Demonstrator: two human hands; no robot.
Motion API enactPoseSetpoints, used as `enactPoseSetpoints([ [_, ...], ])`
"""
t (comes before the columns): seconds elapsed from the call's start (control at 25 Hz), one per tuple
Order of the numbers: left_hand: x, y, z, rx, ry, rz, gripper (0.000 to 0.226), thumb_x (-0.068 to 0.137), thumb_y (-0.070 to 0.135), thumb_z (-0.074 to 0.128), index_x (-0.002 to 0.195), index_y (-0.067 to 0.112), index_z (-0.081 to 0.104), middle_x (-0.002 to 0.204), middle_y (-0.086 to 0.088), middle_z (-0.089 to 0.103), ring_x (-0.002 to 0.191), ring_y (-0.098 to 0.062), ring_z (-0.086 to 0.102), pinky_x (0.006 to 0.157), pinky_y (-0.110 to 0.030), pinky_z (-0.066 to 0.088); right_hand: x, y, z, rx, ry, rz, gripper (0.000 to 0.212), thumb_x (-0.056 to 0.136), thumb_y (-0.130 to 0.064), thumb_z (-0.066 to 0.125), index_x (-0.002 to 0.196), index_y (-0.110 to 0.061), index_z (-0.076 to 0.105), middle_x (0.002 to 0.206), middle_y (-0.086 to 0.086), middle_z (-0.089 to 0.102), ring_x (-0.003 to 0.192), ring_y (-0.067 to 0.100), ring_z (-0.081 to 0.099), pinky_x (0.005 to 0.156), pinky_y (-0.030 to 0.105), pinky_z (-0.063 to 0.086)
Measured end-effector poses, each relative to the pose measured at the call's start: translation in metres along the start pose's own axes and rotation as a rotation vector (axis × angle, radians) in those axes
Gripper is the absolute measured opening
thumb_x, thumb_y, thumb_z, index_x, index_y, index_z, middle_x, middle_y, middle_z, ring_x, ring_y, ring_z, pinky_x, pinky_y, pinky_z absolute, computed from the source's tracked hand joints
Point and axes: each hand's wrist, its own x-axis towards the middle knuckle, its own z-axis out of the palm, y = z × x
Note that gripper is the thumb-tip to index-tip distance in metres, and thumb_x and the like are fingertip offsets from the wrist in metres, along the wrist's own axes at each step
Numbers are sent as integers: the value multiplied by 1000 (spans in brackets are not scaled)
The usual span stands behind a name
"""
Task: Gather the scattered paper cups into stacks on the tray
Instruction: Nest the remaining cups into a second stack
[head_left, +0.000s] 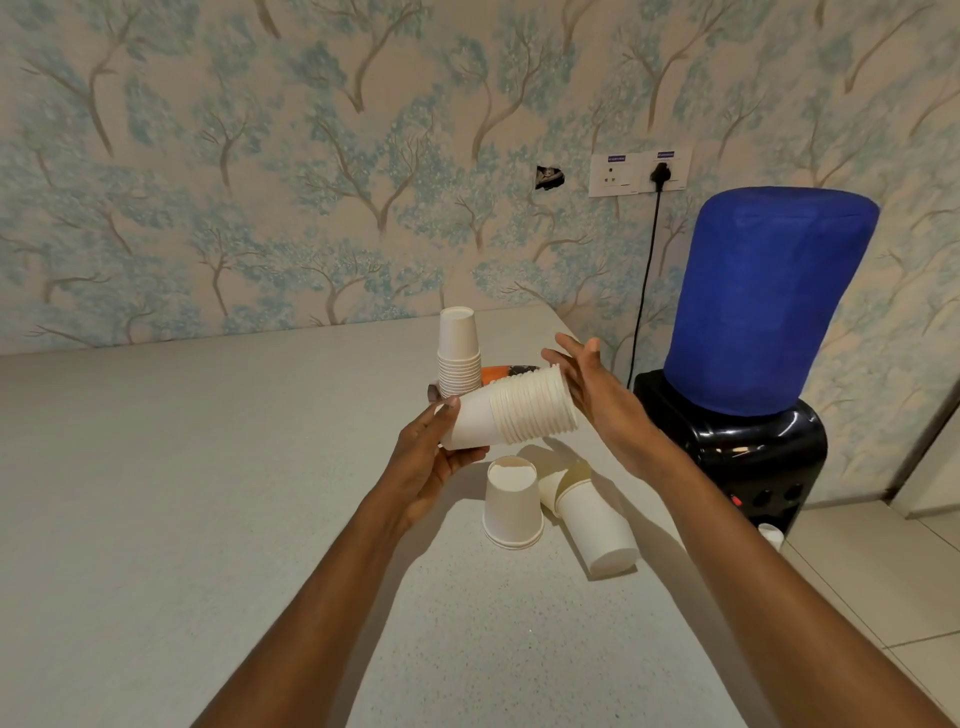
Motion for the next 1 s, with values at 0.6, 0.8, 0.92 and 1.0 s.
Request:
enactPoseSetpoints([
  [0.6,-6,-6,-35,-141,129,44,50,78,38,69,120,13,56,123,-18,54,104,-31,65,73,-33,60,-18,30,-9,-723,-177,429,69,71,-49,79,129,-28,48,117,-5,46,101,15,52,80,27,42],
  [0.8,-8,-5,-40,-143,156,41,56,77,38,70,124,13,53,123,-17,54,104,-33,65,73,-33,60,-10,31,-10,-638,-124,428,61,72,-42,80,123,-26,50,113,-3,53,95,16,58,72,27,47],
  [0.92,-8,-3,-46,-154,164,43,45,79,37,70,117,18,57,122,-17,54,104,-34,65,72,-33,60,-5,22,-24,-482,-23,372,48,74,-29,81,115,-23,55,101,3,63,82,16,64,66,26,52],
  [1.0,-8,-1,-51,-153,167,45,42,79,37,69,115,19,58,123,-18,53,107,-35,64,72,-33,60,-2,13,-37,-383,49,307,43,77,-25,80,114,-22,57,101,5,65,84,19,66,71,31,54],
])
